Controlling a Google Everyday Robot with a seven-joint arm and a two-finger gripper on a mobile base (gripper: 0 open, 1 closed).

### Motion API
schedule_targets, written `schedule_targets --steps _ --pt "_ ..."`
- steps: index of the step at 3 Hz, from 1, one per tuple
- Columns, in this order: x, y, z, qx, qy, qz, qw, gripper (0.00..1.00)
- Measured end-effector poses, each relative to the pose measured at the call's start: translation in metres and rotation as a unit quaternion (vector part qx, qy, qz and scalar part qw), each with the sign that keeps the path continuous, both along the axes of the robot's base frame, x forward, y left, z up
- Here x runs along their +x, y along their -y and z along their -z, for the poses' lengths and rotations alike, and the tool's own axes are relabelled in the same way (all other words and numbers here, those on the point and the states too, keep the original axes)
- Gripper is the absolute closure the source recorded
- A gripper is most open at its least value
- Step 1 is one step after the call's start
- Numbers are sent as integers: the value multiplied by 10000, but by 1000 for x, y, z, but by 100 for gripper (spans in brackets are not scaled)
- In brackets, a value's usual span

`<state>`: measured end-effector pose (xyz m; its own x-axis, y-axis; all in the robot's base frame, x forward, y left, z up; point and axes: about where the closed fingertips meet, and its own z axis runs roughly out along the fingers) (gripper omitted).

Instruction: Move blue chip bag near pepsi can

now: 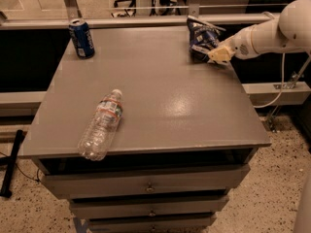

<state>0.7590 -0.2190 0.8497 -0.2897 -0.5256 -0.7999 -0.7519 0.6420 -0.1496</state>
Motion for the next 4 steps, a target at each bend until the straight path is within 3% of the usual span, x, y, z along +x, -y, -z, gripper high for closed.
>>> schedule_targets --steps 1,3,4 --pt "-3 0 -12 12 145 -51 9999 100" --pt "-19 -16 -67 43 755 -455 9961 100" --pt "-19 -16 -67 43 755 -456 9961 100"
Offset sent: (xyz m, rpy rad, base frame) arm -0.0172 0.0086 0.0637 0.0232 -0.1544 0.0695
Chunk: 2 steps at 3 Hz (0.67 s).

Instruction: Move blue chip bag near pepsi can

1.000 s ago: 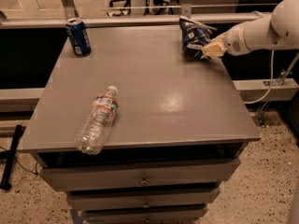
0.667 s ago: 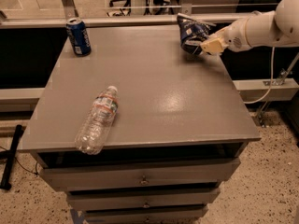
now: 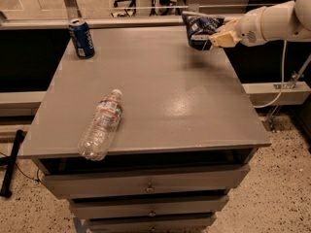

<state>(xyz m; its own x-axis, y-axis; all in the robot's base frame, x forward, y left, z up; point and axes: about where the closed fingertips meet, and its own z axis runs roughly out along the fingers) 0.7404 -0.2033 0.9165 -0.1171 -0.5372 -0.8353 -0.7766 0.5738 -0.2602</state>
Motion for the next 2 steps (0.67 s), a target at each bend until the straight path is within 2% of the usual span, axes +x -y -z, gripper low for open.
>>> schedule_targets --steps 1,2 --pt "7 -18 -2 56 168 -271 9995 100" --pt "24 -67 -4 161 429 -828 9955 100"
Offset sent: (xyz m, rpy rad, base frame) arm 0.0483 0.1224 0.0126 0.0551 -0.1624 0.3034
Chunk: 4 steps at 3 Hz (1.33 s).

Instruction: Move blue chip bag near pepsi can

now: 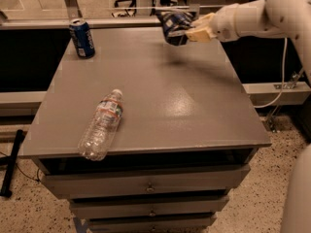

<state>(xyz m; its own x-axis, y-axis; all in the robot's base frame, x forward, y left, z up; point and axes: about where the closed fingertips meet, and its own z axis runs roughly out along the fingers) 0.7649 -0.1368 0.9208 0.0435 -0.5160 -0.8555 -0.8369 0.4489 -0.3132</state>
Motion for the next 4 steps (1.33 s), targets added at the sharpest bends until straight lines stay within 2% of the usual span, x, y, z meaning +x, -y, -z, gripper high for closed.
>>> schedule_targets --steps 1,2,3,4 --pt "14 -56 -1 114 180 -535 9983 100" --pt "19 -110 6 141 220 -1043 9942 100" --pt "18 -149 11 123 208 -1420 9896 100" --pt "15 -174 17 64 169 -1649 9861 100"
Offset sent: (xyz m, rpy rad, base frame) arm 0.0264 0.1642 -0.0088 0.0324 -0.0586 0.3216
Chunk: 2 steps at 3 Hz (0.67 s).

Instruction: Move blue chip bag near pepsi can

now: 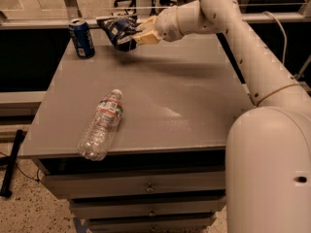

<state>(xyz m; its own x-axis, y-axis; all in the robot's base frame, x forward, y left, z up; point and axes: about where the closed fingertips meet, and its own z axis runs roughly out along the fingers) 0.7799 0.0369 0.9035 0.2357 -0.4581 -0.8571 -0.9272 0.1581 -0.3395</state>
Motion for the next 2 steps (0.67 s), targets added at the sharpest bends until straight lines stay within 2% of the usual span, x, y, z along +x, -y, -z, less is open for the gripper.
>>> schedule_targets --steps 1,2 --pt "5 -18 8 -47 -48 -98 9999 100" --pt "12 -28 14 -90 -159 -113 9998 87"
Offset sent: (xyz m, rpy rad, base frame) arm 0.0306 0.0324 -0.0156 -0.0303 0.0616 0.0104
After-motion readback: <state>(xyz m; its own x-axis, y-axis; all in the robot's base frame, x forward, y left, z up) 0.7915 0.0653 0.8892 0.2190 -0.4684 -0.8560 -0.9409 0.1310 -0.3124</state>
